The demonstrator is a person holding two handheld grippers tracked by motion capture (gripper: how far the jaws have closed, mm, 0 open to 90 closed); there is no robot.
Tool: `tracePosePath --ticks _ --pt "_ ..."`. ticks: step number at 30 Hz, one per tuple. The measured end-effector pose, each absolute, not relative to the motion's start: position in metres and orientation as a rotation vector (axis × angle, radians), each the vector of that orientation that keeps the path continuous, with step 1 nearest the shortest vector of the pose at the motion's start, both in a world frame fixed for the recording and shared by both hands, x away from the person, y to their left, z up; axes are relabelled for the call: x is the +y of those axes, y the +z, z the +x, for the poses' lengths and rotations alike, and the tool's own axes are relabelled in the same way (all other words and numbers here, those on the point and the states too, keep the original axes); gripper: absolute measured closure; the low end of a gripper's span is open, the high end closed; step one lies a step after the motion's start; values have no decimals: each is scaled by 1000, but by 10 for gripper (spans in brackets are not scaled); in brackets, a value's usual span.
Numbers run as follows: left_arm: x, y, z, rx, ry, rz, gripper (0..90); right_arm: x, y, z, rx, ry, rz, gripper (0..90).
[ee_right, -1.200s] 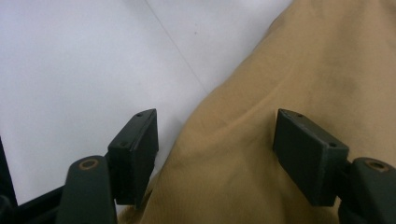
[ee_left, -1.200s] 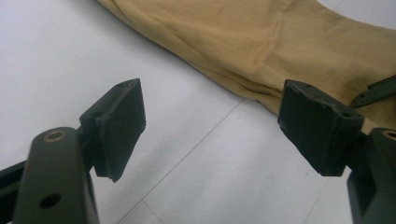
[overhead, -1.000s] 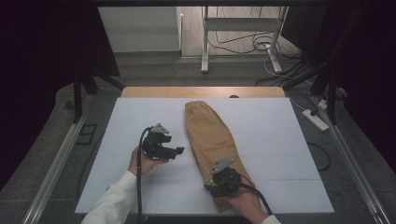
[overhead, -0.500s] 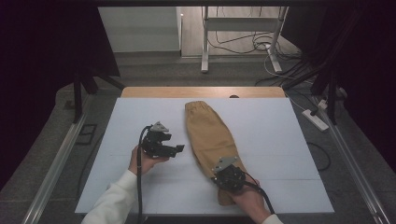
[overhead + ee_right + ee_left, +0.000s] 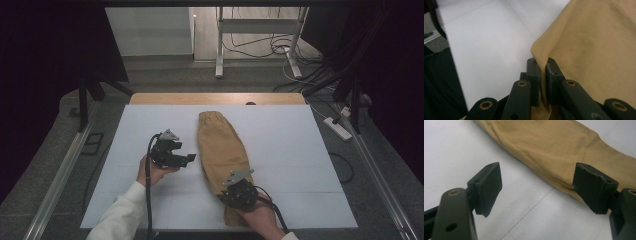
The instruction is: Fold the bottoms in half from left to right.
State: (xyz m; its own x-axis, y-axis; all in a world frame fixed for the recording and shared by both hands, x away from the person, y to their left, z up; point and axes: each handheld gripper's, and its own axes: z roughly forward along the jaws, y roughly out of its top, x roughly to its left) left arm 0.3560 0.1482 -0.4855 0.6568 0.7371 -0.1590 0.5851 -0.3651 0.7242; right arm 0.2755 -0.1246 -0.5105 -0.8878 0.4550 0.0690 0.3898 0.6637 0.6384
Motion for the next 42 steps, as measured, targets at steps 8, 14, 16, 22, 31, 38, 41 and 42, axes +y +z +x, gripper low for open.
tracePosePath --ticks 8,14,16,22,31,38,41,42 --pt "148 -484 356 1012 245 2080 232 -106 -515 270 2793 1038 668 826" --pt "147 -485 358 1012 242 2083 231 -93 -516 265 2826 1058 642 826" --pt "147 -484 358 1009 241 2087 231 -87 -516 263 2837 1061 624 822" --pt "146 -485 358 1005 239 2094 230 -82 -517 261 2852 1078 610 816" --pt "148 -485 359 1021 247 2091 213 -89 -504 259 2758 1185 630 435" --pt "150 -485 359 1032 253 2084 210 -110 -488 271 2670 1240 684 389" --pt "149 -486 359 1028 252 2086 210 -121 -488 280 2642 1224 722 386" --pt "149 -486 360 1027 251 2086 210 -124 -489 283 2631 1220 733 386"
